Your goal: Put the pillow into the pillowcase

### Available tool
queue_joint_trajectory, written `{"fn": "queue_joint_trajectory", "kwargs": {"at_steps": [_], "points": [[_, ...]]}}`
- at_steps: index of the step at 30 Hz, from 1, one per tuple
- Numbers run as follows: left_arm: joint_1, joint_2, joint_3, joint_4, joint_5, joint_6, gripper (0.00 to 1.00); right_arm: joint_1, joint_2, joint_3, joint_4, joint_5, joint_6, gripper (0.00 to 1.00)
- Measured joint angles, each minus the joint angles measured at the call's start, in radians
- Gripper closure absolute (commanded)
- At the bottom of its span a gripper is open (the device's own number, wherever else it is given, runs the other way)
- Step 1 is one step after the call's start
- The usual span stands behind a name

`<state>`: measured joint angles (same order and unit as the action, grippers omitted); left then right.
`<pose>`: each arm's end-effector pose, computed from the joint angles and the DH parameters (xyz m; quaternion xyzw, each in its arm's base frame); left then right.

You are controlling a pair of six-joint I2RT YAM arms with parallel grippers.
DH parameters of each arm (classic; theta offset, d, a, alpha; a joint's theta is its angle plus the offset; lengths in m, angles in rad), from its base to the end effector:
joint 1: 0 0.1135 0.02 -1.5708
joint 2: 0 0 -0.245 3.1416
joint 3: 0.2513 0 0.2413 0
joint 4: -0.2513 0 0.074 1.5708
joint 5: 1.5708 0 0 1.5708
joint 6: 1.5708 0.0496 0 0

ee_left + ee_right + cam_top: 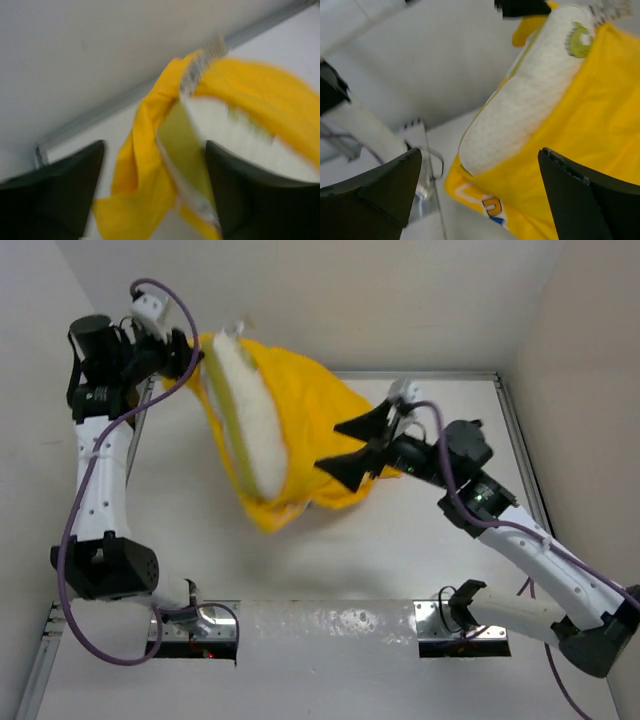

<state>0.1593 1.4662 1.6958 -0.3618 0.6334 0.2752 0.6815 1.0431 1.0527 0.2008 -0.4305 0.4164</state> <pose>0.3219 0.0220 0.4538 0.2463 0.7018 -0.0938 0.6619 0.1782 0.1712 0.4123 -0.2458 0.5871 0.5109 0.5778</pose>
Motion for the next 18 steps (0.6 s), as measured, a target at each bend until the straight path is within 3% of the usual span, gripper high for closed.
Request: {"fn": "queue_joint_trajectory", "kwargs": {"at_steps": [3,6,7,9,10,11,12,13,15,16,18], "points": [[0.132,-0.083,-0.125,-0.208,0.035,0.168,0.00,0.108,0.009,-0.072,-0.123,0.038,-0.045,0.01],[0.258,-0.107,-0.204,-0.352,-0.008,0.276,0.00,0.139,0.033,-0.091,-0.225,0.137,-0.064,0.04],[0.299,-0.108,-0.225,-0.384,-0.036,0.290,0.00,0.138,0.048,-0.085,-0.256,0.179,-0.074,0.24],[0.352,-0.105,-0.258,-0.424,-0.105,0.293,0.06,0.137,0.127,-0.028,-0.344,0.270,-0.106,0.92],[0.376,-0.102,-0.270,-0.444,-0.151,0.290,0.36,0.130,0.184,0.024,-0.378,0.316,-0.105,1.00],[0.393,-0.096,-0.276,-0.464,-0.184,0.285,0.60,0.122,0.251,0.070,-0.395,0.341,-0.101,0.95],[0.410,-0.085,-0.278,-0.486,-0.212,0.287,0.77,0.108,0.328,0.126,-0.416,0.357,-0.095,0.54],[0.426,-0.074,-0.281,-0.505,-0.235,0.288,0.87,0.096,0.371,0.158,-0.447,0.373,-0.079,0.30],[0.446,-0.058,-0.306,-0.524,-0.268,0.292,0.76,0.034,0.574,0.335,-0.517,0.417,-0.057,0.02],[0.454,-0.054,-0.332,-0.528,-0.285,0.293,0.58,0.001,0.671,0.427,-0.553,0.456,-0.047,0.01],[0.462,-0.050,-0.392,-0.534,-0.312,0.293,0.45,-0.051,0.801,0.542,-0.593,0.512,-0.023,0.01]]}}
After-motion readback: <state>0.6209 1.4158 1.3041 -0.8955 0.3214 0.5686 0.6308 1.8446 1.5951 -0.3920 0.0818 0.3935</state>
